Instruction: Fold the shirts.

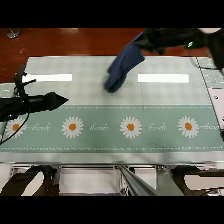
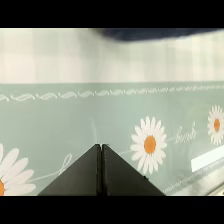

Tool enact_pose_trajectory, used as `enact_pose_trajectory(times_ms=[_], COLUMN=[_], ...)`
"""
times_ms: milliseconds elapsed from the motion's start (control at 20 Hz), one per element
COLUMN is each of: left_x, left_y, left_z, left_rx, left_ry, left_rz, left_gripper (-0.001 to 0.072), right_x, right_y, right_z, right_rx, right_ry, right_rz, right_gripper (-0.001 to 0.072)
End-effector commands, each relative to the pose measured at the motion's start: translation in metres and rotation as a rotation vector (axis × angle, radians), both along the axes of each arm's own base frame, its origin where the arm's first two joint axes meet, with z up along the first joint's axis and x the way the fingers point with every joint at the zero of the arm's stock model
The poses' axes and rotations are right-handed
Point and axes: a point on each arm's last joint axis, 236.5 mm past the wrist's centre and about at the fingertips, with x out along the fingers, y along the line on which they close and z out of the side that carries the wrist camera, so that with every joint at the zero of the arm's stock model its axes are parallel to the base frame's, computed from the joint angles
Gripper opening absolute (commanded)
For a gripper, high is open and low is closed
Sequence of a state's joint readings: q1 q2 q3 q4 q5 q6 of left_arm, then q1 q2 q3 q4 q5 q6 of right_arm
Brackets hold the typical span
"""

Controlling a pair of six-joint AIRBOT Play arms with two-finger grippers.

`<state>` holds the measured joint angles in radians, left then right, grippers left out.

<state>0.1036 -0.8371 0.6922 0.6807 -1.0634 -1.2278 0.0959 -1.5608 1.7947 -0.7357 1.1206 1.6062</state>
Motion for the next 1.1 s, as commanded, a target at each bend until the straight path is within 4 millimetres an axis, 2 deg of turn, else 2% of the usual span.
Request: enact_pose_trajectory(times_ms=[0, 100, 250, 350, 500, 650, 800, 1050], left_x=[-0.018, -0.023, -0.025, -0.025, -0.022, -0.022, -0.022, -0.025], left_y=[-0.009, -0.011, -0.017, -0.023, -0.032, -0.043, -0.051, -0.058], left_z=[-0.002, -0.003, -0.003, -0.002, -0.002, -0.003, -0.006, -0.012], left_rx=[0.002, 0.008, 0.012, 0.025, 0.034, 0.04, 0.046, 0.061], left_ry=[0.024, 0.022, 0.015, -0.011, -0.04, -0.058, -0.074, -0.092], left_rz=[-0.089, -0.122, -0.146, -0.173, -0.178, -0.197, -0.208, -0.234], left_gripper=[0.002, 0.002, 0.002, 0.002, 0.002, 0.002, 0.002, 0.002], right_x=[-0.006, -0.023, -0.065, -0.093, -0.137, -0.197, -0.252, -0.349], right_y=[-0.089, -0.147, -0.234, -0.272, -0.306, -0.33, -0.349, -0.367], right_z=[0.039, 0.041, 0.032, 0.034, 0.024, -0.009, -0.036, -0.063], right_rx=[-0.119, -0.185, -0.383, -0.445, -0.423, -0.418, -0.377, -0.356], right_ry=[-0.008, 0.048, 0.166, 0.211, 0.296, 0.416, 0.489, 0.655], right_rz=[-0.132, -0.25, -0.436, -0.531, -0.657, -0.793, -0.946, -1.194], right_gripper=[0.0025, 0.0025, 0.0022, 0.0022, 0.0022, 0.0022, 0.0022, 0.0022])
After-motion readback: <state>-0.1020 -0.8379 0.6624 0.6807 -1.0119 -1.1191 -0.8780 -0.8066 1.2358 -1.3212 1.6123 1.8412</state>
